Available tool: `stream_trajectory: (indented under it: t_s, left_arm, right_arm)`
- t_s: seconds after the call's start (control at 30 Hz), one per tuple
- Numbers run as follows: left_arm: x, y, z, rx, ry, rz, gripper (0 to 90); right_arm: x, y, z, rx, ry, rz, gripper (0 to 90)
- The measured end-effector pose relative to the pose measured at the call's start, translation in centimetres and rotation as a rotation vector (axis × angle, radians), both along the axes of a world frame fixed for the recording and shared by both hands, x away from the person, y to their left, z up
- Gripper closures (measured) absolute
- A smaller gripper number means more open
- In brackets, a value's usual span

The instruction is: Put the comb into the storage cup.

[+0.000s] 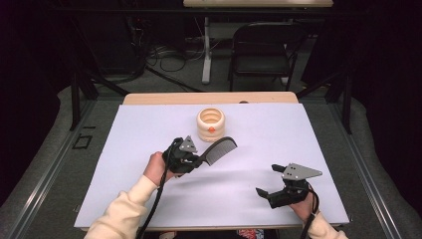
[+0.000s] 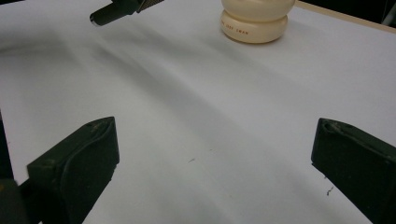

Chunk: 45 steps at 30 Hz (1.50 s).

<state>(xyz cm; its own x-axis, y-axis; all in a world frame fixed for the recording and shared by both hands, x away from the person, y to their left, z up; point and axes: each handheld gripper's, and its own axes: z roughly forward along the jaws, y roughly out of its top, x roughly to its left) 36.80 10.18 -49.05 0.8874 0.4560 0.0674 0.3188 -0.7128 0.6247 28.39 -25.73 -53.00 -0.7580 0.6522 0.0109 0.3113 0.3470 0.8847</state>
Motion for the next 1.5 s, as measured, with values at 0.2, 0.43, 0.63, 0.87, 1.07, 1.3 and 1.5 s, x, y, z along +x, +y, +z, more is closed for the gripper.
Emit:
stream_trajectory:
  t_s: [0.2, 0.43, 0.63, 0.87, 1.07, 1.3, 1.5]
  left_arm:
    - [-0.1, 0.8, 0.0, -0.024, -0.021, 0.027, 72.7]
    - [-0.2, 1.5, -0.2, -0.057, -0.04, 0.058, 72.7]
    - [-0.4, 2.2, -0.1, -0.09, -0.063, 0.081, 72.7]
    - [-0.4, 3.1, 0.1, -0.126, -0.086, 0.109, 72.7]
    - [-0.2, 3.5, 0.0, -0.146, -0.095, 0.13, 72.7]
    - [0.0, 3.9, 0.1, -0.161, -0.119, 0.153, 72.7]
    - [0.2, 4.4, 0.2, -0.183, -0.13, 0.174, 72.7]
  right_arm:
    - [0.0, 0.0, 0.0, 0.0, -0.001, -0.002, 0.4]
    - [0.0, 0.0, 0.0, -0.001, -0.001, -0.002, 0.4]
    - [0.0, 0.0, 0.0, 0.0, -0.002, -0.003, 0.4]
    - [0.0, 0.0, 0.0, -0.002, -0.006, -0.004, 0.4]
    - [0.0, 0.0, 0.0, -0.002, 0.002, -0.003, 0.4]
    - [0.0, 0.0, 0.0, 0.001, 0.001, -0.005, 0.3]
    - [0.0, 0.0, 0.0, 0.003, 0.006, -0.008, 0.0]
